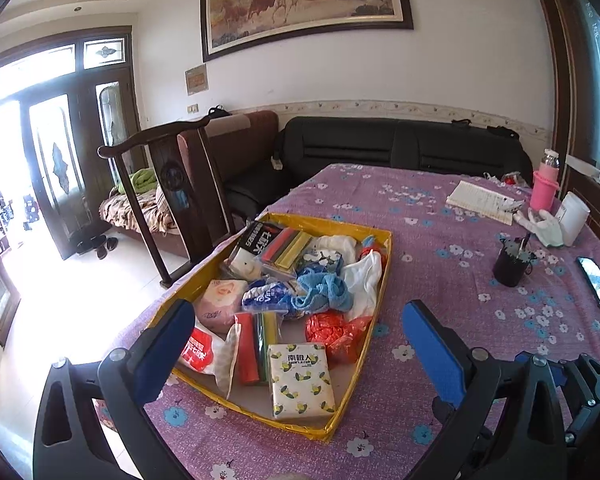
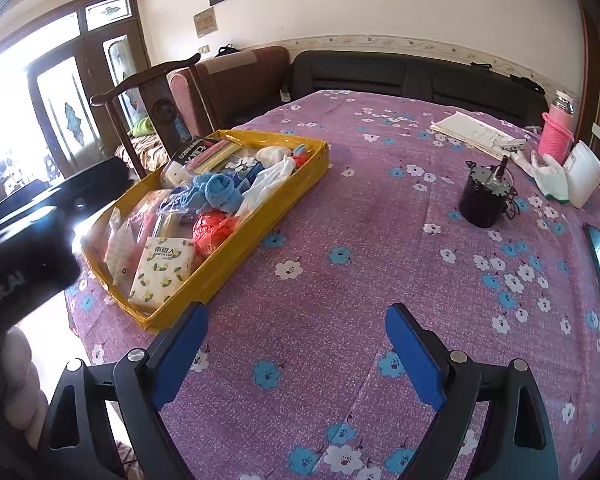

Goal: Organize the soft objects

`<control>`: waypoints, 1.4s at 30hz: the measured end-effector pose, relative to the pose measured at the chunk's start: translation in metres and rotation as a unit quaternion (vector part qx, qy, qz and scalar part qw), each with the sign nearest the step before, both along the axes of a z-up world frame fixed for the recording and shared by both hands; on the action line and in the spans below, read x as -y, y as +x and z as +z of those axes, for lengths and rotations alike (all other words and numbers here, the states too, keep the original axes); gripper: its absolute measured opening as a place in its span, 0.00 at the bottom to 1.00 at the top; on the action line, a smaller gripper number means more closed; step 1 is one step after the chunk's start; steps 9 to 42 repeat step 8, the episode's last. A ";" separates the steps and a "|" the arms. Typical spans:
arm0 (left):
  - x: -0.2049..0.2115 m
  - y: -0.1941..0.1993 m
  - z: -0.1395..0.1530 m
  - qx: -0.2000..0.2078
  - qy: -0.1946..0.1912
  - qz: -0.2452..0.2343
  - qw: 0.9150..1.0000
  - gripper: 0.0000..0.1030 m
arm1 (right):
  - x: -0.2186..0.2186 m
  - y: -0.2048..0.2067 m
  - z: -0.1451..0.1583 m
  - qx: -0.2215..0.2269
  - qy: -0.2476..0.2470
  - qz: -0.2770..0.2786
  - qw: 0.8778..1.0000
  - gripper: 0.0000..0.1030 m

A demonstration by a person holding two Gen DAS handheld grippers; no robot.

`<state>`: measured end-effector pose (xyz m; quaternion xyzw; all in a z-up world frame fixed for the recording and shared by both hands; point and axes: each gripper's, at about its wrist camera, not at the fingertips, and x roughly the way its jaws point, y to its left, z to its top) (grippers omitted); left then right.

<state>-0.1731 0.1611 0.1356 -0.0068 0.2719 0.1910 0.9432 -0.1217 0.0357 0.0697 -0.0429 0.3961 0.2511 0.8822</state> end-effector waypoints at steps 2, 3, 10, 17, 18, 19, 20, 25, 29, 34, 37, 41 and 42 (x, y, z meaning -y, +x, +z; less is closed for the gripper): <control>0.000 0.004 -0.004 -0.007 0.001 0.004 1.000 1.00 | -0.001 0.002 -0.003 -0.002 -0.002 0.004 1.000 0.91; 0.000 0.007 -0.006 -0.011 0.003 0.005 1.000 1.00 | -0.002 0.003 -0.004 -0.004 -0.003 0.004 1.000 0.91; 0.003 0.020 -0.016 -0.038 0.000 0.004 0.999 1.00 | 0.007 0.013 -0.011 -0.018 0.003 -0.005 1.000 0.91; 0.003 0.020 -0.016 -0.038 0.000 0.004 0.999 1.00 | 0.007 0.013 -0.011 -0.018 0.003 -0.005 1.000 0.91; 0.003 0.020 -0.016 -0.038 0.000 0.004 0.999 1.00 | 0.007 0.013 -0.011 -0.018 0.003 -0.005 1.000 0.91; 0.003 0.020 -0.016 -0.038 0.000 0.004 0.999 1.00 | 0.007 0.013 -0.011 -0.018 0.003 -0.005 1.000 0.91; 0.003 0.020 -0.016 -0.038 0.000 0.004 0.999 1.00 | 0.007 0.013 -0.011 -0.018 0.003 -0.005 1.000 0.91; 0.003 0.020 -0.016 -0.038 0.000 0.004 0.999 1.00 | 0.007 0.013 -0.011 -0.018 0.003 -0.005 1.000 0.91; 0.003 0.020 -0.016 -0.038 0.000 0.004 0.999 1.00 | 0.007 0.013 -0.011 -0.018 0.003 -0.005 1.000 0.91; 0.003 0.020 -0.016 -0.038 0.000 0.004 0.999 1.00 | 0.007 0.013 -0.011 -0.018 0.003 -0.005 1.000 0.91; 0.003 0.020 -0.016 -0.038 0.000 0.004 0.999 1.00 | 0.007 0.013 -0.011 -0.018 0.003 -0.005 1.000 0.91; 0.003 0.020 -0.016 -0.038 0.000 0.004 0.999 1.00 | 0.007 0.013 -0.011 -0.018 0.003 -0.005 1.000 0.91; 0.003 0.020 -0.016 -0.038 0.000 0.004 0.999 1.00 | 0.007 0.013 -0.011 -0.018 0.003 -0.005 1.000 0.91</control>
